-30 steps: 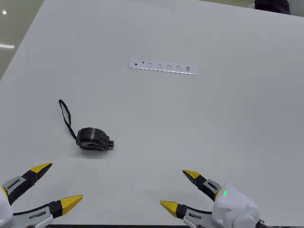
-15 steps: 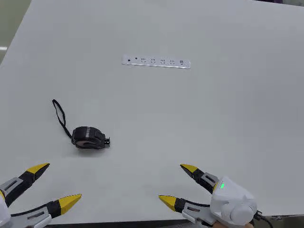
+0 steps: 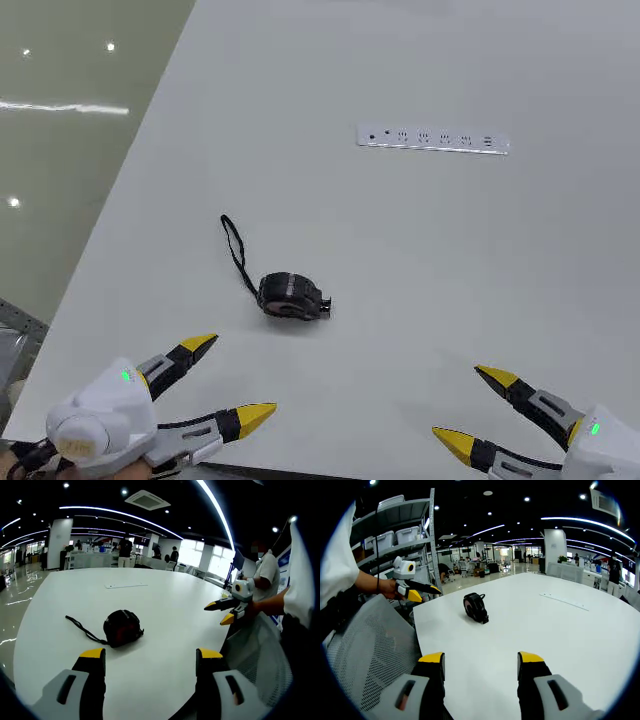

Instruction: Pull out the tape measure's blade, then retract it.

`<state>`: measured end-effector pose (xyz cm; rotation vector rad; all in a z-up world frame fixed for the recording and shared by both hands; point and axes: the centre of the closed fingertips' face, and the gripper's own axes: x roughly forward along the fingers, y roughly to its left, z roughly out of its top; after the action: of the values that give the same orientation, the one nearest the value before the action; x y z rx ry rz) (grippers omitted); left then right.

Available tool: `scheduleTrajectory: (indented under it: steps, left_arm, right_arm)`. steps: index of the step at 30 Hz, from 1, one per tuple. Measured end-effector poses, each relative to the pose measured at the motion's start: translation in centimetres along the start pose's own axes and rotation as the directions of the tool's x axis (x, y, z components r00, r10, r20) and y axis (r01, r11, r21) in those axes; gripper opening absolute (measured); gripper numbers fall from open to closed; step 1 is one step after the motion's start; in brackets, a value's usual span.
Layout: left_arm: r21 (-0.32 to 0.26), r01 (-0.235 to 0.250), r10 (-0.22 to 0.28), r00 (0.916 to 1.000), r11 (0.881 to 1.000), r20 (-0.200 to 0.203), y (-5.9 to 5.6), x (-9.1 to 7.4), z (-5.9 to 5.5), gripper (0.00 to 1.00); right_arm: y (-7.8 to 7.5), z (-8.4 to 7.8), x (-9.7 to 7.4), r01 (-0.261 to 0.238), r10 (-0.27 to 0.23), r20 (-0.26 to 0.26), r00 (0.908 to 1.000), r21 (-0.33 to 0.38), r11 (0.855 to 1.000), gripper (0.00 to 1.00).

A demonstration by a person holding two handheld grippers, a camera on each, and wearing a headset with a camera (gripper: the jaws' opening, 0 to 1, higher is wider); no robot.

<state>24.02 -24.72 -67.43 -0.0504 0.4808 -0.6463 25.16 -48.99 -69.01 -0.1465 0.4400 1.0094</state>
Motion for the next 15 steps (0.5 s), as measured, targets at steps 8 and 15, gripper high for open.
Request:
scheduleTrajectory:
  steps: [8, 15]
  left_arm:
    - [0.040, 0.018, -0.016, 0.9993, 0.999, -0.034, 0.8, 0.7, -0.2, 0.71]
    - [0.061, 0.036, -0.033, 0.9981, 0.997, -0.051, 1.6, 1.3, -0.1, 0.71]
  right_arm:
    - [-0.1, 0.6, 1.1, -0.036, 0.036, 0.016, 0.9992, -0.014, 0.999, 0.57]
    - [-0.2, 0.5, 2.4, -0.070, 0.070, 0.004, 0.9976, -0.024, 0.997, 0.56]
